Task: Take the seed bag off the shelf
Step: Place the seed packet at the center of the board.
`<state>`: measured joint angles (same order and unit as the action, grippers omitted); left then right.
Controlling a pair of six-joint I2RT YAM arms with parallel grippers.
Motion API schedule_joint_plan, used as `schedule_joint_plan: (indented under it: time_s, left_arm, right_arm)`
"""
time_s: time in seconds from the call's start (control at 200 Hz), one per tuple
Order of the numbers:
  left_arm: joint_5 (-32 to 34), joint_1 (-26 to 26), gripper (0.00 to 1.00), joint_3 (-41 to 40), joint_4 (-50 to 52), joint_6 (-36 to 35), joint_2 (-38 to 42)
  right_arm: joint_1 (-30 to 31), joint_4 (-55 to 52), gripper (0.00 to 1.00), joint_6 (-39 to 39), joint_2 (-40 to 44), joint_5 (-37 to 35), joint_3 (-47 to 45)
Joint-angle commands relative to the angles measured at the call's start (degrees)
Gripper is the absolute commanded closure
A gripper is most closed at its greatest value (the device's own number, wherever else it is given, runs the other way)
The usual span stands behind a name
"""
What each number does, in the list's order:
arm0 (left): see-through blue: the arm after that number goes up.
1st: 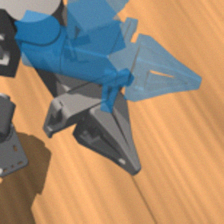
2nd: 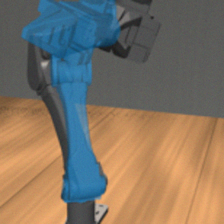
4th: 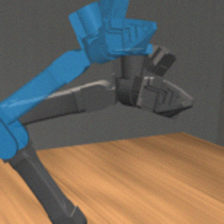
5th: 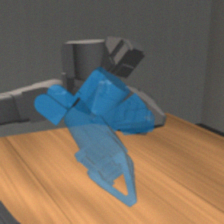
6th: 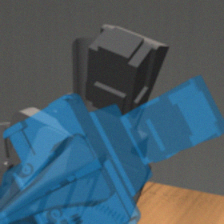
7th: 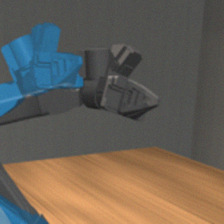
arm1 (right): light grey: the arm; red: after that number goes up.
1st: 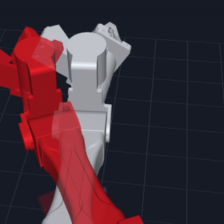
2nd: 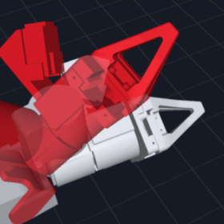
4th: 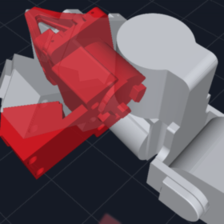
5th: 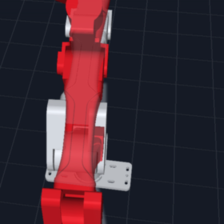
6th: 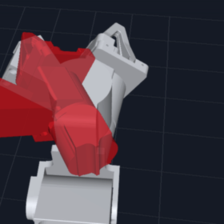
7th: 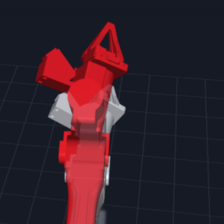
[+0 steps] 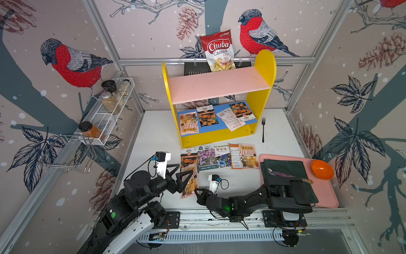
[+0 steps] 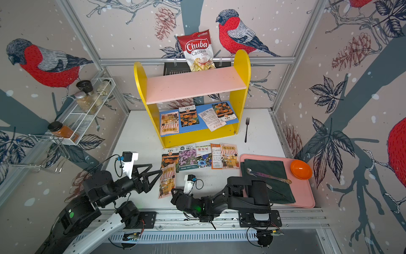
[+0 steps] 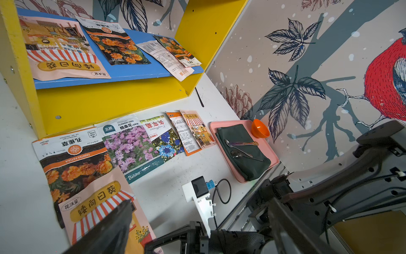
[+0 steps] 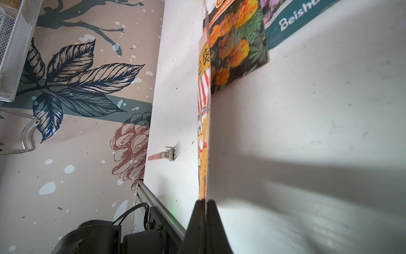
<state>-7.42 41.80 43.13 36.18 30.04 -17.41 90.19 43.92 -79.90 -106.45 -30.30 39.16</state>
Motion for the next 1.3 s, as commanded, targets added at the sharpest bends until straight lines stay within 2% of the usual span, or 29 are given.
schedule_joint_plan:
  time_s: [0.0,0.16,0.285,0.565,0.725,0.965,1.291]
  left_arm:
    - [-0.22,-0.14,0.04,-0.62,-1.83,0.53,0.53]
    - [-0.39,-0.14,0.04,-1.02,-1.84,0.5,1.14]
    - [-0.56,-0.14,0.04,-1.46,-1.98,0.65,1.5]
    - [-1.26,-0.14,0.03,-2.35,-2.85,0.94,2.39]
    - [-1.58,-0.14,0.04,-2.86,-3.63,0.9,2.36]
    - [-1.98,-0.14,0.04,-3.31,-4.29,0.81,2.2]
    - [-2.07,-0.14,0.04,-2.97,-4.63,0.59,1.75]
  right_arm:
    - [0.33,-2.36,1.0,-1.21,-0.74,-0.25,0.81]
    - [0.76,-3.94,0.96,-1.8,-1.0,-0.85,1.42]
    - [1.36,-5.23,0.83,-2.29,-1.11,-1.69,1.71]
    - [2.24,-10.03,0.62,-3.55,-0.57,-4.29,2.91]
    - [2.47,-16.28,0.5,-4.71,-0.29,-6.07,4.84]
    - [2.62,-22.45,0.2,-6.02,0.29,-9.06,6.35]
    - [2.7,-29.35,0.05,-6.06,0.71,-12.31,8.15]
